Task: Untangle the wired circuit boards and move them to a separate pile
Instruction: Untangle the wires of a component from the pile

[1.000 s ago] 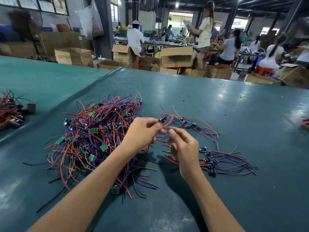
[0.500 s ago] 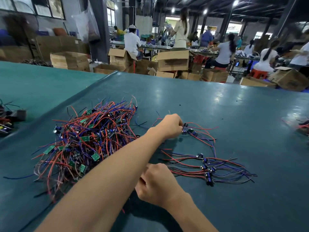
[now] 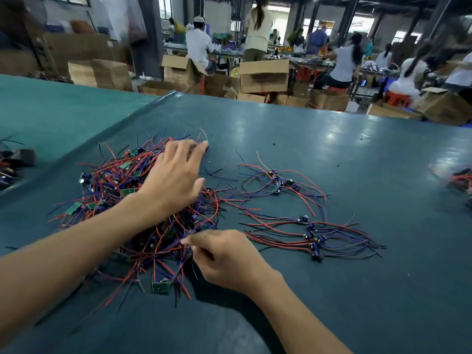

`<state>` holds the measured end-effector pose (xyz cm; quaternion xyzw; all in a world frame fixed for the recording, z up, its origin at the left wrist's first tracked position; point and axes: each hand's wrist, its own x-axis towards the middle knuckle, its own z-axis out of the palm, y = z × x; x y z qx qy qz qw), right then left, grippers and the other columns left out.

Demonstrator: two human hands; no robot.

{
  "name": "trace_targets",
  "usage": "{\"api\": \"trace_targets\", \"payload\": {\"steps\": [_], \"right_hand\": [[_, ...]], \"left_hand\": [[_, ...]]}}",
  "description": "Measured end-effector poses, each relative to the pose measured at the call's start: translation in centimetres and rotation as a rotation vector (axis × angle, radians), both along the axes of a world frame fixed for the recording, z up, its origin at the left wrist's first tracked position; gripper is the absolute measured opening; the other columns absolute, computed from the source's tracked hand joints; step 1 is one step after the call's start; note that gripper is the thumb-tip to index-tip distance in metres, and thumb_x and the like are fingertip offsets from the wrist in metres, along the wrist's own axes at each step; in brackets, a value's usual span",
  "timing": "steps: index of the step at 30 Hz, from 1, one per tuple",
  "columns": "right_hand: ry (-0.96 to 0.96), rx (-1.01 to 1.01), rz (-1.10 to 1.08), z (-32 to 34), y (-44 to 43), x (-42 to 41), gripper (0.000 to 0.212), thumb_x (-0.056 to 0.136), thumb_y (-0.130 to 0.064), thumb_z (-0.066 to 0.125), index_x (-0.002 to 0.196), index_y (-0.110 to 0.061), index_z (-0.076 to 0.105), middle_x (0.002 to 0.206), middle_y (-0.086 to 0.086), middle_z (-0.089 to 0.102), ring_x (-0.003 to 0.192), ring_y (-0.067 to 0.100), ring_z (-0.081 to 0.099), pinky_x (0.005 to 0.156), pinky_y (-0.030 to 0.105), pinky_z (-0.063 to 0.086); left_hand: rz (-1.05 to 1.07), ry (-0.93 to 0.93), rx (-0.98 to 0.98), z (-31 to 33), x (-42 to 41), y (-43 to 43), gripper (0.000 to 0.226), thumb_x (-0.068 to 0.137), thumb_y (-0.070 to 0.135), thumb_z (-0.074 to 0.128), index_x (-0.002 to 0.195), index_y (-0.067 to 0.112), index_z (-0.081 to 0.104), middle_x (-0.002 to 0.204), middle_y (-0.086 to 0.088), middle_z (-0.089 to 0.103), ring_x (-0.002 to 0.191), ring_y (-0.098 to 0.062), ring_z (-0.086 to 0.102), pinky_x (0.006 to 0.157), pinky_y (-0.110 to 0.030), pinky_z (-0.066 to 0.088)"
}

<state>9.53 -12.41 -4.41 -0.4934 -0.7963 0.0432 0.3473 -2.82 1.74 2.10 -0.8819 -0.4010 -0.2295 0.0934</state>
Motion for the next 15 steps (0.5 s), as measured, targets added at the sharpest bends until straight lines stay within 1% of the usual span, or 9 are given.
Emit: {"api": "trace_targets", "payload": {"steps": [2, 3, 5, 7, 9, 11, 13, 15], "right_hand": [[-0.019, 0.028, 0.002, 0.0, 0.0, 0.0, 0.028, 0.090, -0.010, 0.057, 0.112, -0.012, 0.074, 0.105, 0.007, 0.077, 0.090, 0.031, 0.072, 0.070, 0.043, 0.059], [-0.022, 0.033, 0.003, -0.1, 0.0, 0.0, 0.028, 0.090, -0.010, 0.058, 0.112, -0.012, 0.074, 0.105, 0.007, 0.077, 0.089, 0.031, 0.072, 0.070, 0.043, 0.059], [-0.027, 0.022, 0.006, -0.2, 0.0, -0.2, 0.029, 0.090, -0.010, 0.057, 0.113, -0.012, 0.075, 0.103, 0.007, 0.077, 0.087, 0.032, 0.072, 0.070, 0.043, 0.058], [-0.032, 0.017, 0.001, -0.3, -0.2, -0.3, 0.028, 0.089, -0.010, 0.059, 0.111, -0.014, 0.076, 0.098, 0.006, 0.077, 0.084, 0.032, 0.071, 0.068, 0.042, 0.058], [-0.026, 0.026, -0.013, -0.5, -0.3, -0.1, 0.027, 0.087, -0.009, 0.061, 0.108, -0.014, 0.077, 0.093, 0.004, 0.076, 0.079, 0.030, 0.070, 0.065, 0.040, 0.057], [-0.021, 0.053, -0.030, -0.7, -0.5, 0.2, 0.026, 0.086, -0.008, 0.063, 0.106, -0.015, 0.077, 0.088, 0.002, 0.075, 0.073, 0.028, 0.068, 0.060, 0.037, 0.056], [-0.007, 0.040, -0.050, -0.8, -0.6, 0.3, 0.025, 0.087, -0.009, 0.062, 0.106, -0.016, 0.077, 0.089, 0.000, 0.076, 0.075, 0.026, 0.069, 0.060, 0.037, 0.056], [0.002, 0.014, -0.066, -0.7, -0.4, 0.2, 0.025, 0.089, -0.010, 0.060, 0.107, -0.017, 0.077, 0.095, -0.001, 0.077, 0.082, 0.025, 0.071, 0.064, 0.038, 0.057]], "left_hand": [[0.038, -0.036, 0.062, -0.1, -2.6, -1.3, 0.064, 0.087, 0.033, 0.069, 0.141, 0.007, 0.047, 0.125, -0.018, 0.049, 0.114, -0.040, 0.045, 0.099, -0.054, 0.044], [0.025, 0.001, 0.031, -0.2, -3.7, -1.7, 0.057, 0.089, 0.037, 0.066, 0.137, 0.009, 0.052, 0.121, -0.015, 0.052, 0.112, -0.038, 0.048, 0.098, -0.053, 0.045], [0.019, 0.188, -0.109, -0.6, -4.9, -2.3, 0.044, 0.094, 0.048, 0.055, 0.128, 0.020, 0.060, 0.116, -0.004, 0.059, 0.111, -0.029, 0.051, 0.097, -0.046, 0.044], [0.056, 0.374, -0.153, -1.1, -5.1, -3.0, 0.043, 0.098, 0.057, 0.043, 0.124, 0.027, 0.061, 0.120, 0.004, 0.056, 0.115, -0.023, 0.047, 0.098, -0.038, 0.042], [0.086, 0.387, -0.186, -1.5, -4.8, -3.4, 0.046, 0.100, 0.058, 0.042, 0.127, 0.025, 0.059, 0.124, 0.003, 0.053, 0.117, -0.024, 0.044, 0.101, -0.037, 0.041], [0.095, 0.365, -0.217, -1.2, -4.4, -3.4, 0.045, 0.099, 0.057, 0.047, 0.126, 0.024, 0.060, 0.121, 0.001, 0.055, 0.117, -0.025, 0.046, 0.099, -0.039, 0.043], [0.114, 0.380, -0.201, -0.5, -4.2, -3.0, 0.040, 0.098, 0.058, 0.047, 0.114, 0.027, 0.068, 0.110, 0.003, 0.061, 0.111, -0.025, 0.052, 0.092, -0.041, 0.042], [0.157, 0.371, -0.140, -0.1, -3.6, -2.7, 0.041, 0.099, 0.058, 0.043, 0.101, 0.027, 0.069, 0.101, 0.004, 0.065, 0.107, -0.025, 0.056, 0.092, -0.043, 0.038]]}}
